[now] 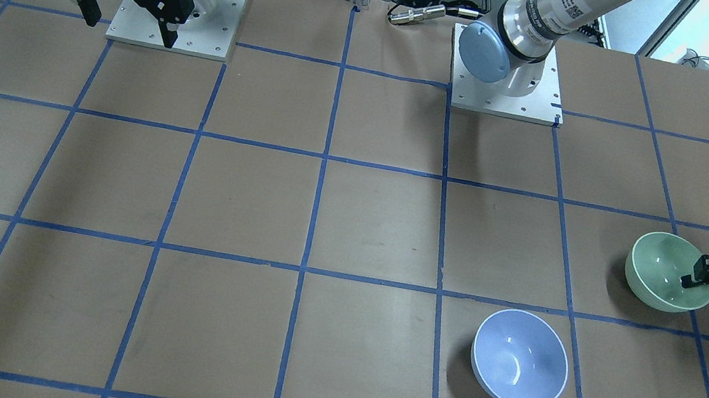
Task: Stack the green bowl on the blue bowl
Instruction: 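Close the left gripper on the mint-green bowl's rim, then lift the green bowl with the left gripper over the blue bowl, then lower the green bowl into the blue bowl with the left gripper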
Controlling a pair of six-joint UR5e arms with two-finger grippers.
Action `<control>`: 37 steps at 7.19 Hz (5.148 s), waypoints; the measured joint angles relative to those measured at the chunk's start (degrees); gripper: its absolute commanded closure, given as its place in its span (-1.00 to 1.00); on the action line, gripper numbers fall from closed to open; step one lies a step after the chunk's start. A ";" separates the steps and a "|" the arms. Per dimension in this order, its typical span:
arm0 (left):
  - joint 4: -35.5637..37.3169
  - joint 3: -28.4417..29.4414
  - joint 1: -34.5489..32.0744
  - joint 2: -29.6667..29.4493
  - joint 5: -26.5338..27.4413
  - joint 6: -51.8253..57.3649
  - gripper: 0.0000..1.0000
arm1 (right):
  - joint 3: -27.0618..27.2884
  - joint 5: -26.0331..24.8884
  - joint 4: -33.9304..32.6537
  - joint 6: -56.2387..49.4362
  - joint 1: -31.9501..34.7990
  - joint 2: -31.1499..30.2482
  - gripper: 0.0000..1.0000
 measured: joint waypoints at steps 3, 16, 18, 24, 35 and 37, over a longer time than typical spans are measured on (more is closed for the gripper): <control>-2.52 0.32 -0.05 0.65 -0.13 -1.41 1.00 | 0.00 0.00 0.01 0.00 0.00 0.00 -1.00; -13.01 17.24 -26.27 1.07 -8.49 -37.08 1.00 | 0.00 0.00 0.02 0.00 0.00 0.00 -1.00; -11.57 16.85 -28.22 -0.13 -8.53 -40.24 1.00 | 0.03 0.00 -0.01 0.00 0.00 0.00 -1.00; -11.02 15.41 -28.91 -1.75 -8.56 -42.07 1.00 | 0.08 0.00 0.02 0.00 0.00 0.00 -1.00; -10.67 14.57 -29.11 -1.85 -10.11 -43.35 -1.00 | 0.02 0.00 0.01 0.00 0.00 0.00 -1.00; -10.59 13.81 -29.33 -1.65 -10.09 -43.71 -1.00 | 0.02 0.00 0.00 0.00 0.00 0.00 -1.00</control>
